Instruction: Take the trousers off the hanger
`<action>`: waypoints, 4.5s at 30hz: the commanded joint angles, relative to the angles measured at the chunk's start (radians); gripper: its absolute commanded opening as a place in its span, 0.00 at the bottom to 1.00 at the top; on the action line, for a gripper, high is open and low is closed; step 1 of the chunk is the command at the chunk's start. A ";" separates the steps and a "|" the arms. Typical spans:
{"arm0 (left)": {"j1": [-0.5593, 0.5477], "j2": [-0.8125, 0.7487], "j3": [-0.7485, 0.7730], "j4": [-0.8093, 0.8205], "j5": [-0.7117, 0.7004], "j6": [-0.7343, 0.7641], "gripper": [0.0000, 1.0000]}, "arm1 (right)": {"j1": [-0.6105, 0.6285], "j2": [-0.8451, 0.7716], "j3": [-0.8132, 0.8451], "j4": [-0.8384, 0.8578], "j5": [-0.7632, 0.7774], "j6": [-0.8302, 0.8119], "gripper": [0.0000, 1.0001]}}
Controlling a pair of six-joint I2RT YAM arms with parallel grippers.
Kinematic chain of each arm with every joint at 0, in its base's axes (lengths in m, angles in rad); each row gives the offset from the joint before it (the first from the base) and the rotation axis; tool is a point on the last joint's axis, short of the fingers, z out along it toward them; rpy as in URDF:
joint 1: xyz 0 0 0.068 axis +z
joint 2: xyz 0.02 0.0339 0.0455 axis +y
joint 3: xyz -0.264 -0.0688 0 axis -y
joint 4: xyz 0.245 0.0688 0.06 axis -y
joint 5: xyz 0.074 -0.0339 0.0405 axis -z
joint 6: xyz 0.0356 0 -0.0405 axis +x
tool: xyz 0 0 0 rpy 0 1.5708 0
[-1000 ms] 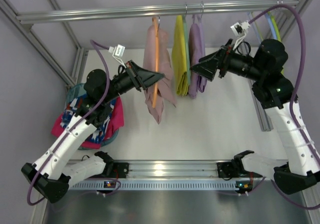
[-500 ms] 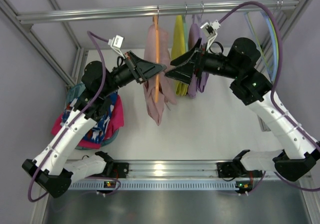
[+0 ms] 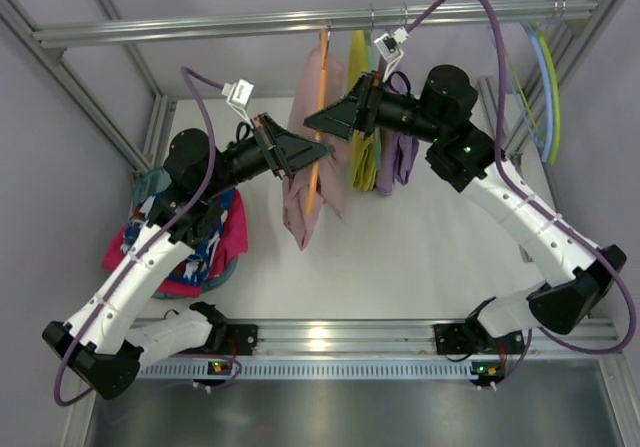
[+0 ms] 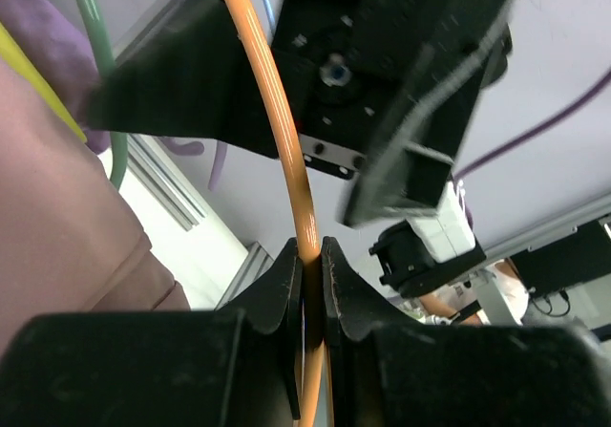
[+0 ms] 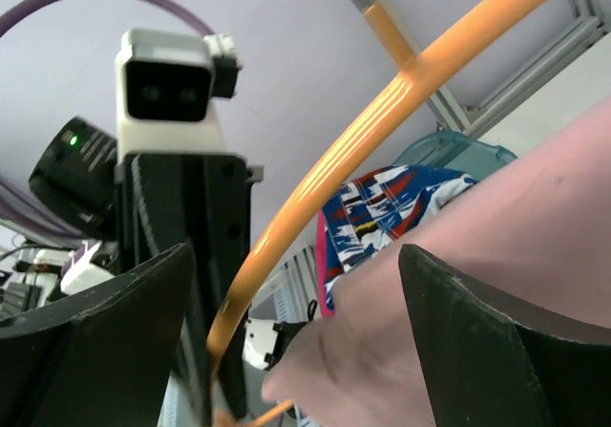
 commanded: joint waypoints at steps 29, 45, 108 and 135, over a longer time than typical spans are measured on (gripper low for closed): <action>-0.029 -0.520 -0.443 -0.185 -0.098 1.014 0.98 | 0.071 -0.045 0.022 0.127 -0.073 0.269 0.00; -0.073 -0.342 -0.525 0.183 -0.166 1.149 0.98 | 0.152 0.006 0.041 0.193 -0.097 0.329 0.00; 0.066 -0.094 0.491 0.027 -1.023 1.601 0.00 | 0.070 -0.053 -0.104 -0.003 -0.123 0.024 0.00; 0.065 -0.206 -0.055 -0.315 0.047 1.247 0.00 | 0.180 0.035 0.113 0.003 -0.119 0.059 0.00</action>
